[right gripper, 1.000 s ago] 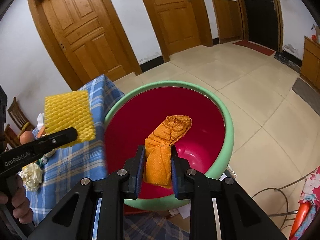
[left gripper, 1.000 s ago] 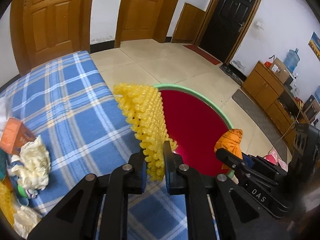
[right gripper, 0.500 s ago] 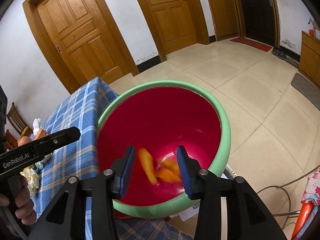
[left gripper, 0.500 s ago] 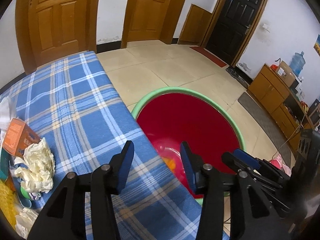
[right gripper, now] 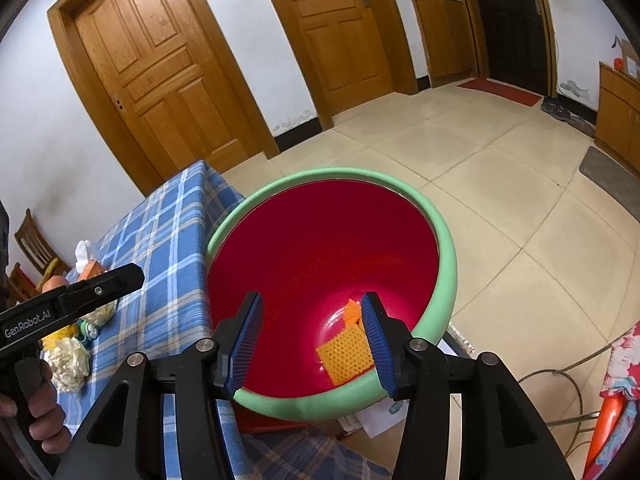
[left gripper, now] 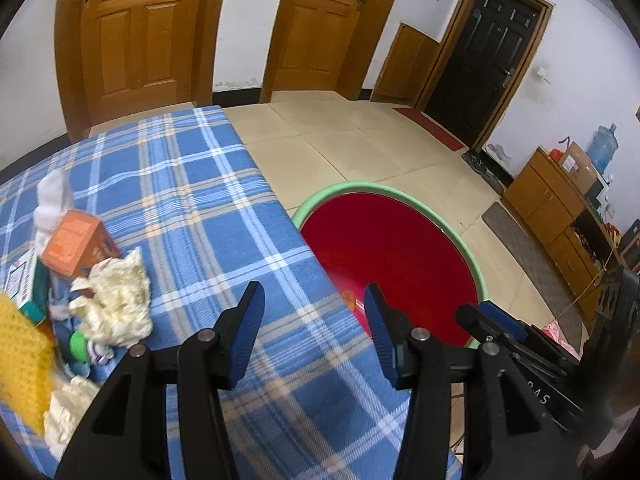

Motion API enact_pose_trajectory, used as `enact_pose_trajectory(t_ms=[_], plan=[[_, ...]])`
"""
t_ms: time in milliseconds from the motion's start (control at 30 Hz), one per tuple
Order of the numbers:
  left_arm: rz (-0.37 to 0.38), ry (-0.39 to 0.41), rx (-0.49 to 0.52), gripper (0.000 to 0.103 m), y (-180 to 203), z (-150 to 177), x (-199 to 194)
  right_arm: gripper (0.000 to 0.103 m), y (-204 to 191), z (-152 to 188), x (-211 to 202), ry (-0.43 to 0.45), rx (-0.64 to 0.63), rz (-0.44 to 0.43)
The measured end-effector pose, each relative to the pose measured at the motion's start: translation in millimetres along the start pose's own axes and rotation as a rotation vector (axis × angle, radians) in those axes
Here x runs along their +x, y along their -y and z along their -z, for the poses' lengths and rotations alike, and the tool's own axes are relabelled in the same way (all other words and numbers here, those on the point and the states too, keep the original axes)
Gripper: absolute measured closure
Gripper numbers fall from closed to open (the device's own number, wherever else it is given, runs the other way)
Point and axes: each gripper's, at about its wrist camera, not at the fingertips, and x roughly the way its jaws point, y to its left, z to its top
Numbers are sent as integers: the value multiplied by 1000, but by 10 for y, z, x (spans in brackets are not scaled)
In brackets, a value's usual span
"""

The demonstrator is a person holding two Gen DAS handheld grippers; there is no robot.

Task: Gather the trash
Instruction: 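Open the left tool over the bucket to drop the yellow foam net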

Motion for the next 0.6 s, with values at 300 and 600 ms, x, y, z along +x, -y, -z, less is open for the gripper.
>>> enact_pose_trajectory(t_ms=[300,600], plan=[[-38,44,-39,49,-163,129,-334,42,-162,63,-211,26,-20,-21],[-99,87,-95,46,-434,280,-701,39,-382,132,-347,31,-57,-54]])
